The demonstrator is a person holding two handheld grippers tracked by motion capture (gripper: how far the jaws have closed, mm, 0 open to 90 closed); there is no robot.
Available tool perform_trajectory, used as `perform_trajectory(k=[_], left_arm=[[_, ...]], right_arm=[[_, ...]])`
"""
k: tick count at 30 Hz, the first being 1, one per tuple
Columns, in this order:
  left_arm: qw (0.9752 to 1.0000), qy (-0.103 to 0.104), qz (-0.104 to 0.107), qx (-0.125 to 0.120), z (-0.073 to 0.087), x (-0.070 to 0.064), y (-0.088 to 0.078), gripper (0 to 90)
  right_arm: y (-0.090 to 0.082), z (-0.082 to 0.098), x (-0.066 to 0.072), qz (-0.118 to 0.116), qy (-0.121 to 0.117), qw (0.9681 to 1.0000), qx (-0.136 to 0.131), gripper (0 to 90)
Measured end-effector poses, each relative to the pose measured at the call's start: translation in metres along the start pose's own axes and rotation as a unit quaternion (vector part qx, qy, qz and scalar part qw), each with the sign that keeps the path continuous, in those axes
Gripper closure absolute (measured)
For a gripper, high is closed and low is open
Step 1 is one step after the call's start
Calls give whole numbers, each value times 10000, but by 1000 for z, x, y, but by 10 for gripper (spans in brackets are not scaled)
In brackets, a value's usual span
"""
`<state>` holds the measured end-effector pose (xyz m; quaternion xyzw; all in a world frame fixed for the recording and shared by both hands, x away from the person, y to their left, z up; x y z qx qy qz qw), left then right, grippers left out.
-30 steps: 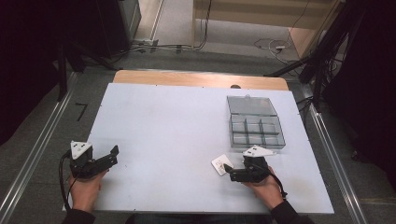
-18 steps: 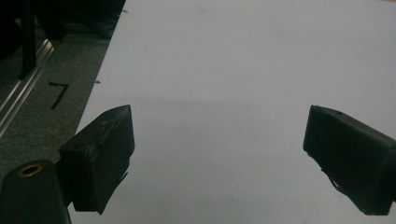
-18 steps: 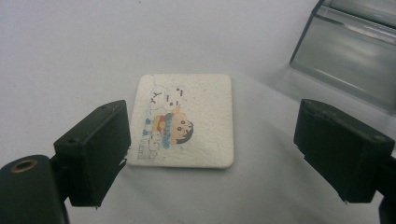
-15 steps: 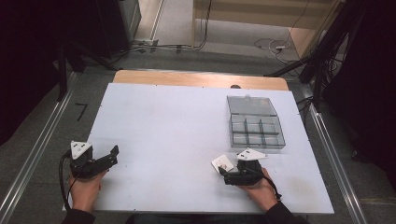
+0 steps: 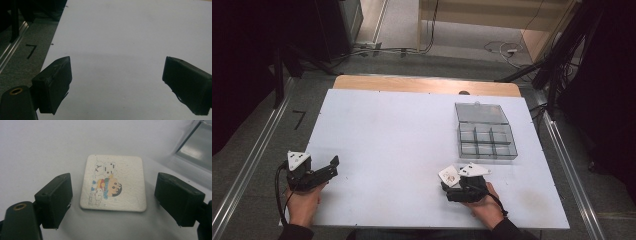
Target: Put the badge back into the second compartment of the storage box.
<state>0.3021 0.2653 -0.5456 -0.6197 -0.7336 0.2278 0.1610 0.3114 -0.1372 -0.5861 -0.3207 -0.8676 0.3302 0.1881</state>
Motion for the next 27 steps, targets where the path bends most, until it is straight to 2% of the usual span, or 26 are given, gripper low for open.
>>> perform_trajectory(k=[2, 9, 12, 21, 27], left_arm=[[10000, -3, 3, -3, 0, 0, 0, 91], [10000, 5, 5, 4, 0, 1, -1, 92], [10000, 8, 4, 5, 0, 1, -1, 92], [10000, -6, 30, 3, 0, 0, -1, 92], [10000, -16, 31, -6, 0, 0, -1, 92]], right_arm=[[-1, 0, 0, 84, -31, 10000, -24, 200], [-3, 1, 4, 124, -92, 9998, -81, 296], [-3, 2, 3, 116, -7, 9999, -87, 308], [-6, 0, 3, 111, -39, 9999, -37, 313], [-18, -8, -2, 111, 24, 9996, -256, 312]])
Point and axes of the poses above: each handheld gripper's, and its own axes: y roughly forward along the jaws, z roughly out of its underside, x roughly to its left, the point moved 10 cm from there along y, roughly forward along the jaws, and after that the axes turned 10 degrees about -z, right-handed, at the moved point
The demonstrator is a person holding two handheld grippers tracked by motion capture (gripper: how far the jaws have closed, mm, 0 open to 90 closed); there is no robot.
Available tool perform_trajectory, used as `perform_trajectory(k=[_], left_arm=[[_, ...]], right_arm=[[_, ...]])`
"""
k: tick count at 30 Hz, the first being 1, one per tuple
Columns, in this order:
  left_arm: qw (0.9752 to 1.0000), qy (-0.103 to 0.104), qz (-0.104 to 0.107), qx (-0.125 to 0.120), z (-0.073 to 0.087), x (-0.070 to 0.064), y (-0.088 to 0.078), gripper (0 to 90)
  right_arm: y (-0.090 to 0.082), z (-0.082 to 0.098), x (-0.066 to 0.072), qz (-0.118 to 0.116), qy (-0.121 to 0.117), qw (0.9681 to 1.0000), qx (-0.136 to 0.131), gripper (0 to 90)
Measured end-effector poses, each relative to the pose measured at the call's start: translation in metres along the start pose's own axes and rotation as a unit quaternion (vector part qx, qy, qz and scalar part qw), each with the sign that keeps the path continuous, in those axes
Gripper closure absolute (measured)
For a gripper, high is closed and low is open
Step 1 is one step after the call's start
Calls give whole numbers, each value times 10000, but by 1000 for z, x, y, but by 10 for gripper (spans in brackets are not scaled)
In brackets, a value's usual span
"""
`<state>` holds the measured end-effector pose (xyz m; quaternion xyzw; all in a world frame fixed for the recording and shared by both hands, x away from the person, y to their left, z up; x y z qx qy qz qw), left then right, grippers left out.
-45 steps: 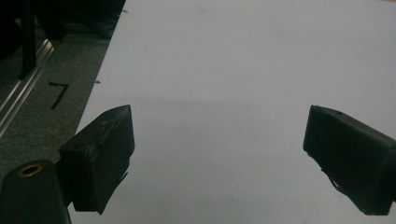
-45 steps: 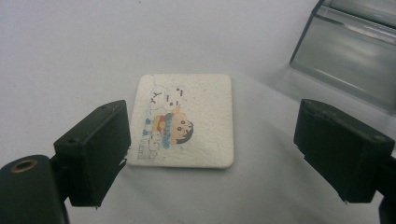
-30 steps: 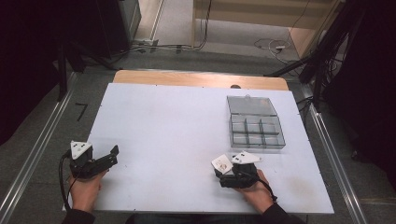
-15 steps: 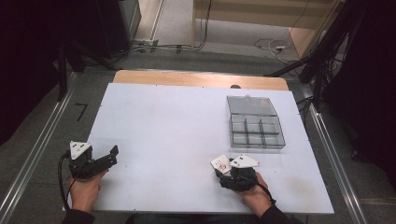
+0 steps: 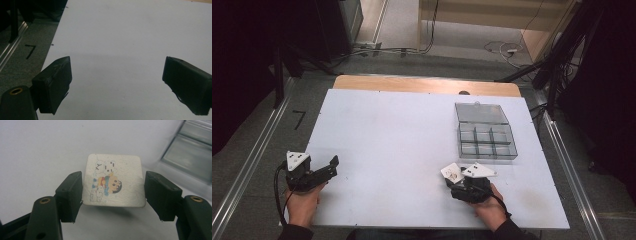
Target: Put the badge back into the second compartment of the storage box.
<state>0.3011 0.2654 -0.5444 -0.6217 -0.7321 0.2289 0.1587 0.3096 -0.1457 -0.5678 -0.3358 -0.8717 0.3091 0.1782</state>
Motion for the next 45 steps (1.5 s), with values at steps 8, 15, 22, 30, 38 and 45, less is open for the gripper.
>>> perform_trajectory(k=[8, 15, 22, 30, 38, 45], left_arm=[[10000, 21, 4, 7, 0, 0, 0, 92], [10000, 15, 7, 5, 0, 0, 0, 92], [10000, 12, 7, 4, 0, 0, 0, 92], [10000, 14, 11, 11, 1, -1, 1, 92], [10000, 5, 7, 13, 1, -1, 1, 92], [10000, 4, 8, 15, 1, -1, 1, 92]], right_arm=[[-13, -7, -11, -7, 174, 9998, -135, 312], [-14, -9, -12, -48, 171, 9998, -99, 312], [-20, -15, -16, -19, 200, 9996, -198, 312], [-28, -22, -28, 86, 284, 9991, -319, 312], [-32, -26, -39, 150, 358, 9986, -362, 312], [-36, -30, -46, 201, 431, 9979, -438, 312]])
Point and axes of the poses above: each handheld gripper's, and its own axes: y roughly forward along the jaws, z roughly out of its underside, x roughly to its left, the point moved 10 cm from there along y, roughly forward along the jaws, and after that the axes turned 10 degrees about -z, right-handed, at the moved point
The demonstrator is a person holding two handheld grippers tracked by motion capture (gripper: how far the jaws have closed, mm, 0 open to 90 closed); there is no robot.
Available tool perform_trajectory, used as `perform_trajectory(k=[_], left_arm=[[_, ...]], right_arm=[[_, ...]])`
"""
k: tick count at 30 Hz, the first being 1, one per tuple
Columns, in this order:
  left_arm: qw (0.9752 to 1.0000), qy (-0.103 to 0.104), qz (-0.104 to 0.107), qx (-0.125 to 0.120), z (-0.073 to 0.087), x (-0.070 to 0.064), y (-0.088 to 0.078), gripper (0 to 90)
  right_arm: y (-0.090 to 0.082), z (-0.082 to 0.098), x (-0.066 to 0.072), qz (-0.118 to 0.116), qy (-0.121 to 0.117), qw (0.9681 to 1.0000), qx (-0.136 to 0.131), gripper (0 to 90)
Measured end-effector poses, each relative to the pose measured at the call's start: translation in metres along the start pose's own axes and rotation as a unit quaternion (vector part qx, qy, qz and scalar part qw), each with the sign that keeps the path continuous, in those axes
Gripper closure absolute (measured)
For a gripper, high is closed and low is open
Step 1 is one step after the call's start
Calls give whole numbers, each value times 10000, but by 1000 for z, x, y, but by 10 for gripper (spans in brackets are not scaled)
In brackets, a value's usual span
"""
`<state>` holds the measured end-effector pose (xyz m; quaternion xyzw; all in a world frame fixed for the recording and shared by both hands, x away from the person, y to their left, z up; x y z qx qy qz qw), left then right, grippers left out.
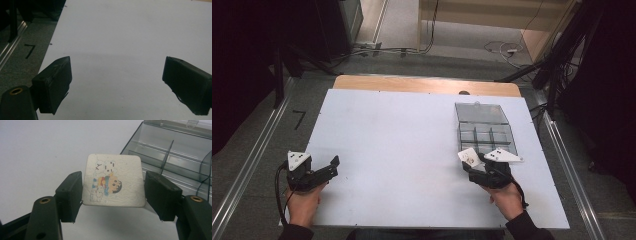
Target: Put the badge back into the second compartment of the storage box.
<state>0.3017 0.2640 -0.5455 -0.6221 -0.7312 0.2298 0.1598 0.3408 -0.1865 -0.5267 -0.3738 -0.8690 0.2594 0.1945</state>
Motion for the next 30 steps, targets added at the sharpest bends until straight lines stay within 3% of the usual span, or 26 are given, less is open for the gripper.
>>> perform_trajectory(k=[30], left_arm=[[10000, 34, 17, 12, 1, -1, 1, 92]], right_arm=[[-7, -17, -41, 325, 224, 9991, -133, 312]])
Point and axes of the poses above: each handheld gripper's, and its own axes: y roughly forward along the jaws, z roughly out of its underside, x roughly to its left, the point moved 10 cm from there along y, roughly forward along the jaws, and after that the axes turned 10 degrees about -z, right-handed, at the moved point
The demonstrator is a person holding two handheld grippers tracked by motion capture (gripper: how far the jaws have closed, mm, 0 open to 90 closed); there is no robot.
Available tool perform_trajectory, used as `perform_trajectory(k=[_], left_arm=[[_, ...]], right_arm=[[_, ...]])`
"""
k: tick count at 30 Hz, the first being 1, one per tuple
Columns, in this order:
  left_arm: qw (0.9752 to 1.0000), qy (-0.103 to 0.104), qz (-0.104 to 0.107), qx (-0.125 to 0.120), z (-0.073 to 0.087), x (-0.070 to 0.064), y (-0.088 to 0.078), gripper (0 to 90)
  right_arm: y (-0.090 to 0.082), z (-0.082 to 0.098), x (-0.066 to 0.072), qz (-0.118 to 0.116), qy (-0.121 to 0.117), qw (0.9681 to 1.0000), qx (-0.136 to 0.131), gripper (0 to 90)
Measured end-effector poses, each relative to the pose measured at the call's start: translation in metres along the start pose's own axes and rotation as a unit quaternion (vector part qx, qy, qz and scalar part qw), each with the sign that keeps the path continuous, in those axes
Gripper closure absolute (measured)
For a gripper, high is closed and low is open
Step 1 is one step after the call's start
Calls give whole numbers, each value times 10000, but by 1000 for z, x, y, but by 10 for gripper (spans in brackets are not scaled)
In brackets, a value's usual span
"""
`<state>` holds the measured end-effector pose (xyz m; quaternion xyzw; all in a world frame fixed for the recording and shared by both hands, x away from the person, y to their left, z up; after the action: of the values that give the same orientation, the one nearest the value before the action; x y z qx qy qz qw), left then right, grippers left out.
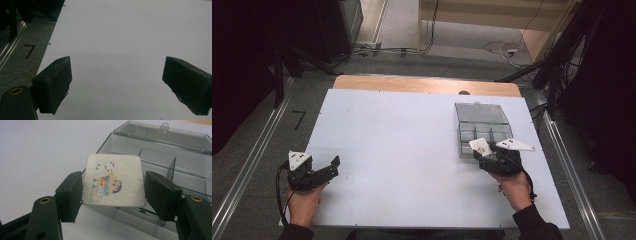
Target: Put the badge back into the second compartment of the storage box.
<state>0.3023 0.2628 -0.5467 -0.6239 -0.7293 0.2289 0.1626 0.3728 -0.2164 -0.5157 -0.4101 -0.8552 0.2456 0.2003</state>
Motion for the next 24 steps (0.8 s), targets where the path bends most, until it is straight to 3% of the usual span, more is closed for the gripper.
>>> perform_trajectory(k=[24], left_arm=[[10000, -2, -6, -3, 0, 0, 0, 92]], right_arm=[[6, -9, -22, 225, 109, 9997, -27, 312]])
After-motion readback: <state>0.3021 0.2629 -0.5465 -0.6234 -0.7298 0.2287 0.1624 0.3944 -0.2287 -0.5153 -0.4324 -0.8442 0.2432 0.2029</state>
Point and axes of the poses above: each handheld gripper's, and its own axes: y roughly forward along the jaws, z roughly out of its underside, x roughly to its left, the point moved 10 cm from there along y, roughly forward along the jaws, and after that the axes turned 10 degrees about -z, right-handed, at the moved point
